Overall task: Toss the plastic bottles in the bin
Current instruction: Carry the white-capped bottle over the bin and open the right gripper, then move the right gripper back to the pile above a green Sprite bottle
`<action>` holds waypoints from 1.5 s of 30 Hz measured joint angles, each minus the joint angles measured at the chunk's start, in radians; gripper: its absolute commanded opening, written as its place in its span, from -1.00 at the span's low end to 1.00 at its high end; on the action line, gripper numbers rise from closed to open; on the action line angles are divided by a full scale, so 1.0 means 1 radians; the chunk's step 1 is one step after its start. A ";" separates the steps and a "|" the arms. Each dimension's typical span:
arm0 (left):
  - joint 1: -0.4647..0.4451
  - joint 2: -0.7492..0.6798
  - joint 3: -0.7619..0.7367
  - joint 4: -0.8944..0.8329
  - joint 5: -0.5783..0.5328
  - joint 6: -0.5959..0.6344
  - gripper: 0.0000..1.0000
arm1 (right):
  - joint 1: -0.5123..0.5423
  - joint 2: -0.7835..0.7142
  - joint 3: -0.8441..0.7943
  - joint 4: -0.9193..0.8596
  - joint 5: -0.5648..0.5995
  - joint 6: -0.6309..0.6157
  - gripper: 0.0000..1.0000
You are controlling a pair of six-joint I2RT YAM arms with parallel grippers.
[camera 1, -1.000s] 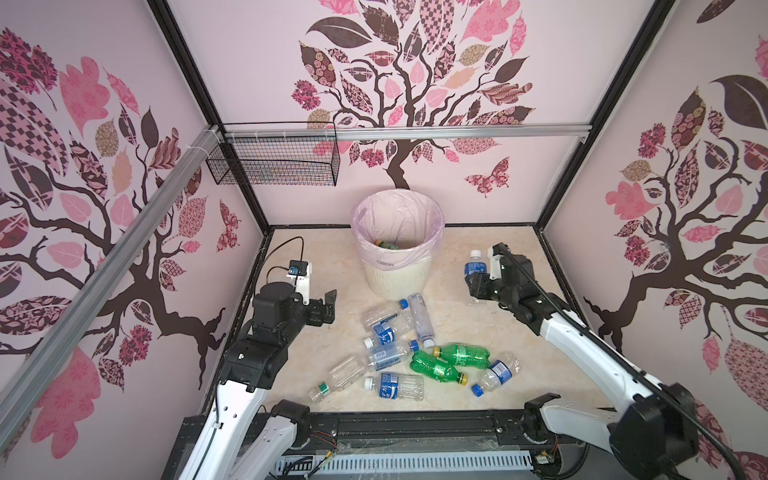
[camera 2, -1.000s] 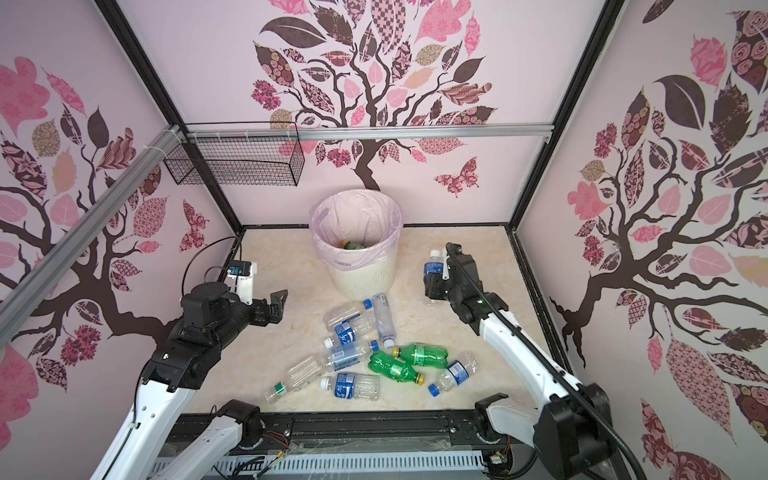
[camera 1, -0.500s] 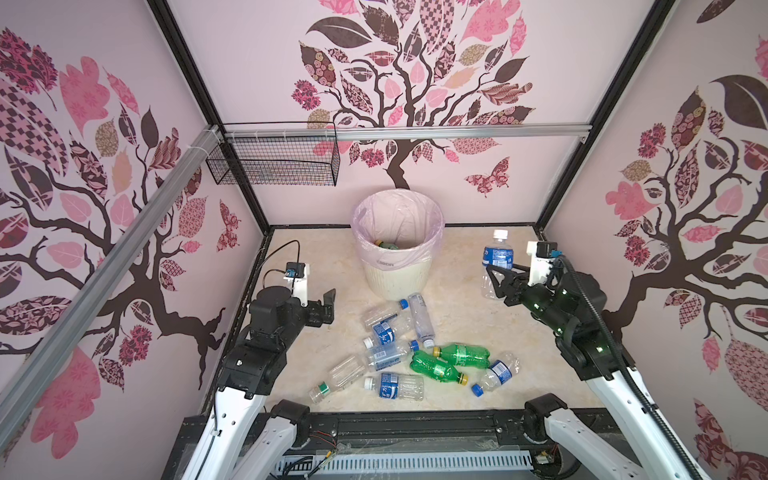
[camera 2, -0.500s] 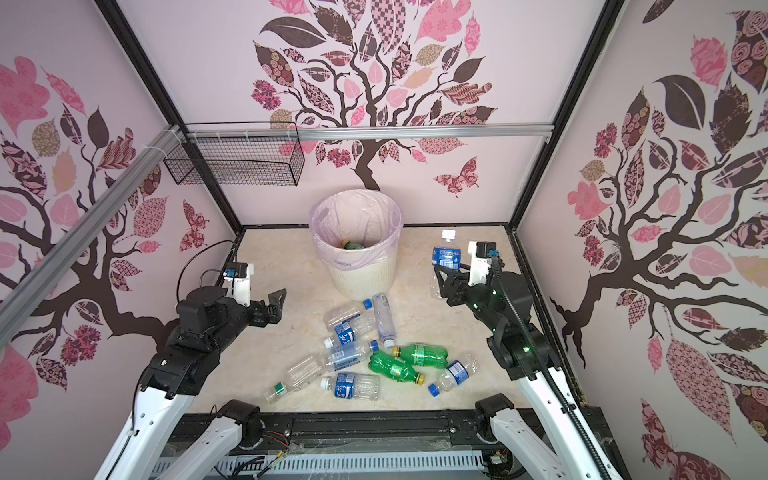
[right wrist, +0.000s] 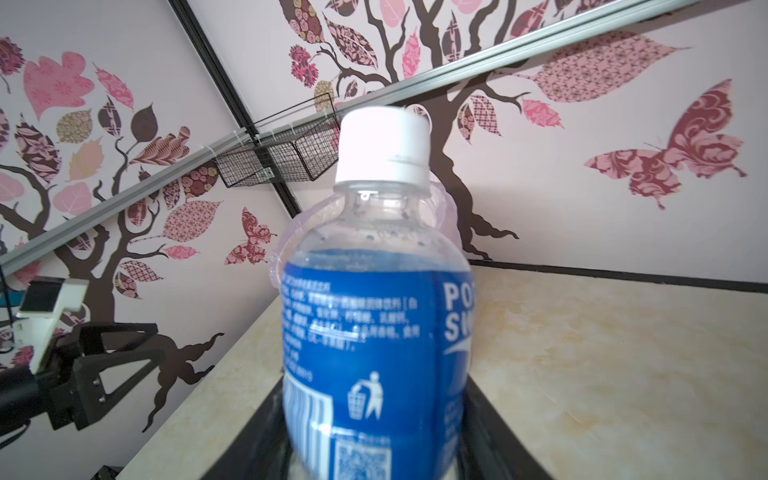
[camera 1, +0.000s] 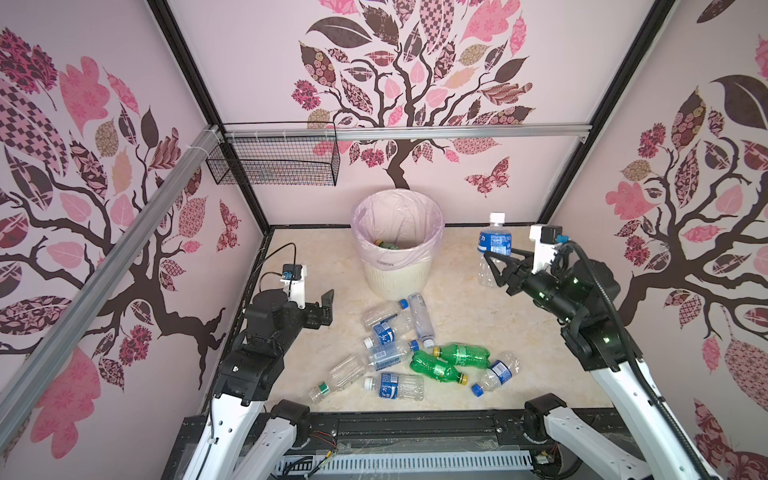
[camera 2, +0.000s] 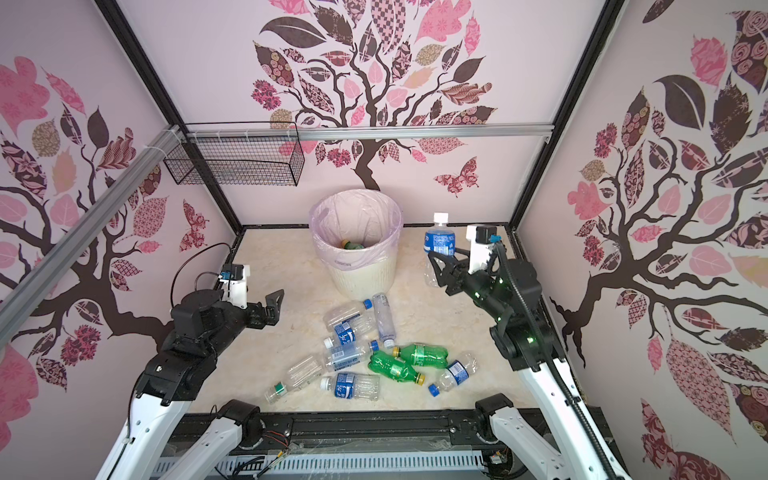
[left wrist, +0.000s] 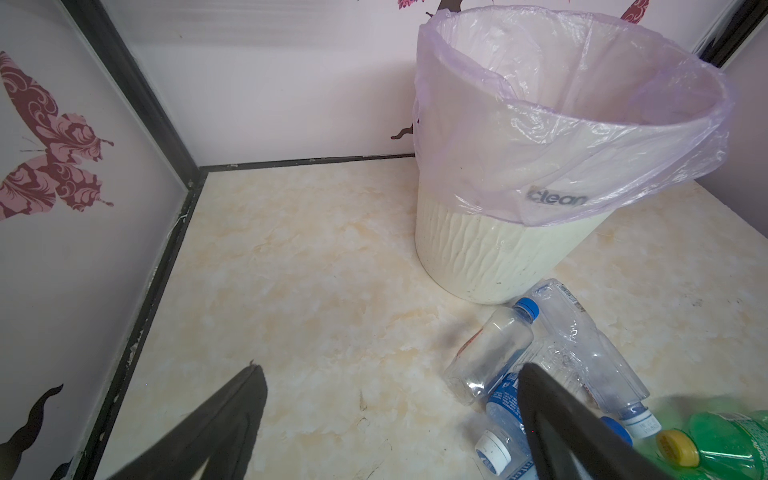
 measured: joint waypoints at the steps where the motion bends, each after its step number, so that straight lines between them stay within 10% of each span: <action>1: 0.000 0.000 0.000 -0.002 0.000 -0.002 0.95 | 0.000 0.054 0.045 0.022 -0.019 0.011 -0.09; 11: 0.000 0.002 0.002 0.000 0.003 -0.060 0.95 | 0.137 0.772 0.801 -0.104 -0.159 0.004 0.80; 31: 0.000 0.025 0.023 -0.048 0.056 -0.050 0.95 | 0.067 0.211 0.238 -0.417 0.122 -0.079 0.84; 45: 0.000 0.031 0.005 -0.033 0.106 -0.011 0.95 | 0.077 0.218 0.027 -0.605 0.202 -0.167 0.71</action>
